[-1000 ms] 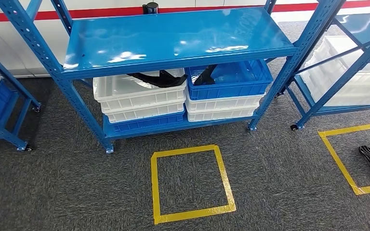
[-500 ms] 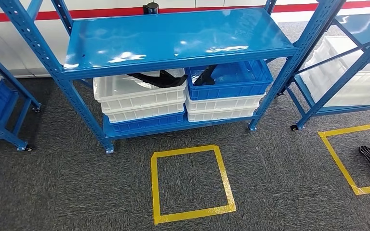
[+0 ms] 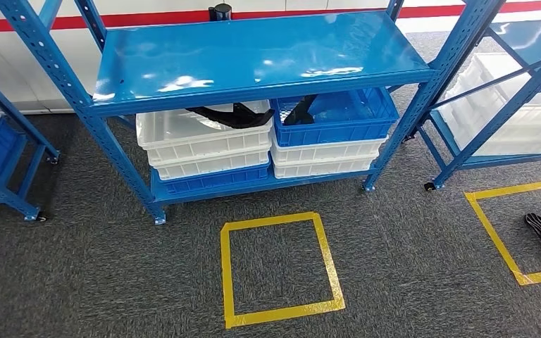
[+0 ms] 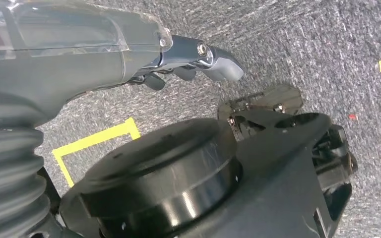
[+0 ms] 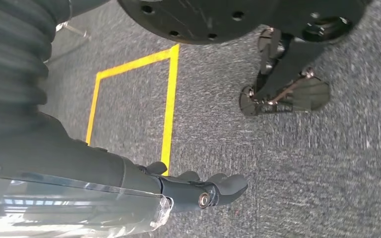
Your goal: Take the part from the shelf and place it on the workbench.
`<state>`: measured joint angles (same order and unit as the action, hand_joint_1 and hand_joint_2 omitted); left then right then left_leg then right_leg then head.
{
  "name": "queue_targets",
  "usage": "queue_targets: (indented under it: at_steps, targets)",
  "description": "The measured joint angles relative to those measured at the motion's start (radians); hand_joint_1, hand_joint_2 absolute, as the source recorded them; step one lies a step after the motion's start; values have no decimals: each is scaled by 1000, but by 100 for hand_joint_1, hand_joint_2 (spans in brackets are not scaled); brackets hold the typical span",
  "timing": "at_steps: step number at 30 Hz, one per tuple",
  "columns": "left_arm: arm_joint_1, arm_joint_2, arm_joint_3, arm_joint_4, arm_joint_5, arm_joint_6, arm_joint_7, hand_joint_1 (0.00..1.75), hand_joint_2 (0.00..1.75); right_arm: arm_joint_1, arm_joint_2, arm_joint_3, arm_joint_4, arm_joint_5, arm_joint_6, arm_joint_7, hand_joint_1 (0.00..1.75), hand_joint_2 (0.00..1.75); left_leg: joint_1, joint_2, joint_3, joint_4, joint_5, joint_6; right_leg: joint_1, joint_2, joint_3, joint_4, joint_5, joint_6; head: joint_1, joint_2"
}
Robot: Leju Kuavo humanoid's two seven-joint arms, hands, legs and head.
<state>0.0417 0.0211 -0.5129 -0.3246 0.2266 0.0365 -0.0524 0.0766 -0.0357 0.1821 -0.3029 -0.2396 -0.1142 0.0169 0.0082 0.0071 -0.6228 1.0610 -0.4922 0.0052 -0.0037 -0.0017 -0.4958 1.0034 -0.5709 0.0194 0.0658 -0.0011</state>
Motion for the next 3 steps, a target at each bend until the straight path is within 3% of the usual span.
queue_targets:
  at_steps: [3]
  targets:
    - [17, -1, 73, -9, -60, -7, 12, 0, 175, 15, 3, -19, -10, 65, 31, -4, 0, 175, 0, 1, 0, 0, 0, 0, 0, 0, 0, 0, 0, 0, 0, 0]
